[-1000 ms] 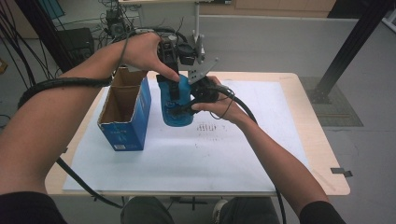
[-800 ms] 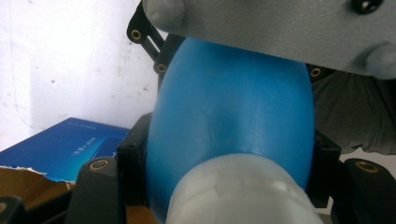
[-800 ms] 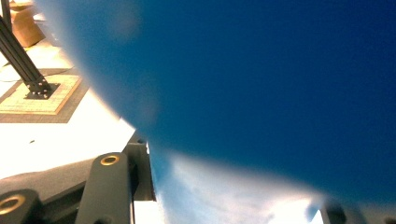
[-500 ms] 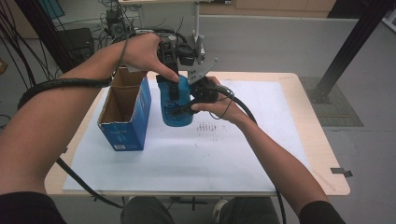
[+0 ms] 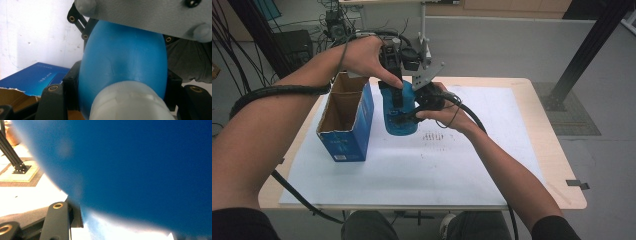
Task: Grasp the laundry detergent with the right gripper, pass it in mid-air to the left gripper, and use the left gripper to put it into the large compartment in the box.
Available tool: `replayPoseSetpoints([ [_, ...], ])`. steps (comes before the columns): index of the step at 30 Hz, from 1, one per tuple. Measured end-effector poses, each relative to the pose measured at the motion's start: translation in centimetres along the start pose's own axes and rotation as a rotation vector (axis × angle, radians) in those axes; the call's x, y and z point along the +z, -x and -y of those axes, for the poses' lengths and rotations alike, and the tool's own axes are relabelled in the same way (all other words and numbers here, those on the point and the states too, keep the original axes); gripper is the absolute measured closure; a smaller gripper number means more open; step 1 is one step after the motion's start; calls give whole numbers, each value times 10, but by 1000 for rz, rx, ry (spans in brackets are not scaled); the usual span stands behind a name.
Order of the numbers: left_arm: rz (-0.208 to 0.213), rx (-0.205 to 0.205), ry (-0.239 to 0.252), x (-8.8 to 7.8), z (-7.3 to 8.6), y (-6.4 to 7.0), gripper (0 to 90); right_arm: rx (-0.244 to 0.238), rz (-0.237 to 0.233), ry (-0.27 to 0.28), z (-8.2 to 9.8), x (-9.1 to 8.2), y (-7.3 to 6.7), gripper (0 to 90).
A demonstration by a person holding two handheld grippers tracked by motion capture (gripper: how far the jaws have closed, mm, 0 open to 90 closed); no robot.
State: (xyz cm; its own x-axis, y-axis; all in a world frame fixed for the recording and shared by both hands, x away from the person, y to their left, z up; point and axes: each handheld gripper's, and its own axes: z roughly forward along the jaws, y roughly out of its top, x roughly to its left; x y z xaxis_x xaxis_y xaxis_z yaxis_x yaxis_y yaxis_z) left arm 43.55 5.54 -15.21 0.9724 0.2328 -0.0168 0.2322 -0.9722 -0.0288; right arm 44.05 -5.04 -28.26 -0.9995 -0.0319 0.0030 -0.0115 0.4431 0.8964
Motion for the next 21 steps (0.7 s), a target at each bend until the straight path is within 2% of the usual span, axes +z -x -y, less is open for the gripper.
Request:
replayPoseSetpoints([
  [21,-6,0,5,-1,-1,1,368,10,-2,12,0,-1,0,404],
])
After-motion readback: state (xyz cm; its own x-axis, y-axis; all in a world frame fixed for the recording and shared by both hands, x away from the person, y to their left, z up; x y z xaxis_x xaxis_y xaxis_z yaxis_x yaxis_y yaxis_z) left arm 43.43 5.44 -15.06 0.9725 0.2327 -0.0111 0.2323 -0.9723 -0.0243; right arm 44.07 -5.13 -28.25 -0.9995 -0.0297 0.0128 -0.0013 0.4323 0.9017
